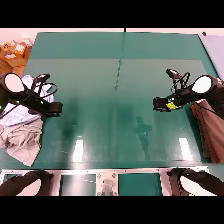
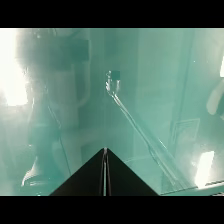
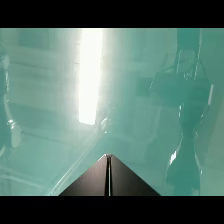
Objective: Fold the shirts.
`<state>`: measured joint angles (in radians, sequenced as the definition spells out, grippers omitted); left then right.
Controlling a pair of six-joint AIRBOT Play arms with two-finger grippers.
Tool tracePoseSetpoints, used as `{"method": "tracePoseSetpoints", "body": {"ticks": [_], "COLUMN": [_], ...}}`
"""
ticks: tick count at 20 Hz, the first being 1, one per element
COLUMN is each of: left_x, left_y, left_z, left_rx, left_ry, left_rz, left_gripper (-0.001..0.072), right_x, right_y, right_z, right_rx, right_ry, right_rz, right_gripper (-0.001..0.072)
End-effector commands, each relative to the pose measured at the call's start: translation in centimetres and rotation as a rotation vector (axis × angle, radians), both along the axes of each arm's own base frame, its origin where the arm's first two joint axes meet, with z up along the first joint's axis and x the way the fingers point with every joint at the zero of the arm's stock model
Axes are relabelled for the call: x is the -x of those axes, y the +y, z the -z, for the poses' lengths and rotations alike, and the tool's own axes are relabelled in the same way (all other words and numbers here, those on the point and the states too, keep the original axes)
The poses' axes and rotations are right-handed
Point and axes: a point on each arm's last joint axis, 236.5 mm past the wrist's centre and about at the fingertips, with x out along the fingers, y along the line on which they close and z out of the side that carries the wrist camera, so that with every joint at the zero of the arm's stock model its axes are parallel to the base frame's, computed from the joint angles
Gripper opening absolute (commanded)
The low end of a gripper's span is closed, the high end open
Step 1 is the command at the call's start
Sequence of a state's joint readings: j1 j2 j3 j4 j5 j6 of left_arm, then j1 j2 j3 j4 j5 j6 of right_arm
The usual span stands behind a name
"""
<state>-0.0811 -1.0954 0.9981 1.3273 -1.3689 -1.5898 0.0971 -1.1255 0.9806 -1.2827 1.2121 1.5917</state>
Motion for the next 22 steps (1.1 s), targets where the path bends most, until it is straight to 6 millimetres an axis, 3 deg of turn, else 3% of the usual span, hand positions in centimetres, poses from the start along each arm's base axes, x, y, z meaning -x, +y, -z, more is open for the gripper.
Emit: {"method": "tracePoseSetpoints", "body": {"ticks": [1, 14, 19, 22], "left_x": [0.0, -0.1, -1.1, -3.4], "left_y": [0.0, -0.1, -0.6, -0.6], "left_z": [0.0, 0.0, -0.3, -0.8], "left_rx": [0.000, 0.003, 0.029, 0.034], "left_ry": [-0.001, -0.005, -0.045, -0.142], "left_rz": [0.000, -0.002, -0.015, -0.040], "left_gripper": [0.0021, 0.0021, 0.0021, 0.0021], "right_x": [0.0, 0.0, 0.0, -0.3], "right_y": [0.0, 0.0, 0.0, 0.0], "right_z": [0.0, 0.0, 0.0, 0.0], "right_rx": [0.000, -0.001, -0.001, -0.001], "right_ry": [0.000, 0.000, -0.002, -0.010], "right_rz": [0.000, 0.001, 0.001, 0.003], "right_gripper": [0.0016, 0.0016, 0.0016, 0.0016]}}
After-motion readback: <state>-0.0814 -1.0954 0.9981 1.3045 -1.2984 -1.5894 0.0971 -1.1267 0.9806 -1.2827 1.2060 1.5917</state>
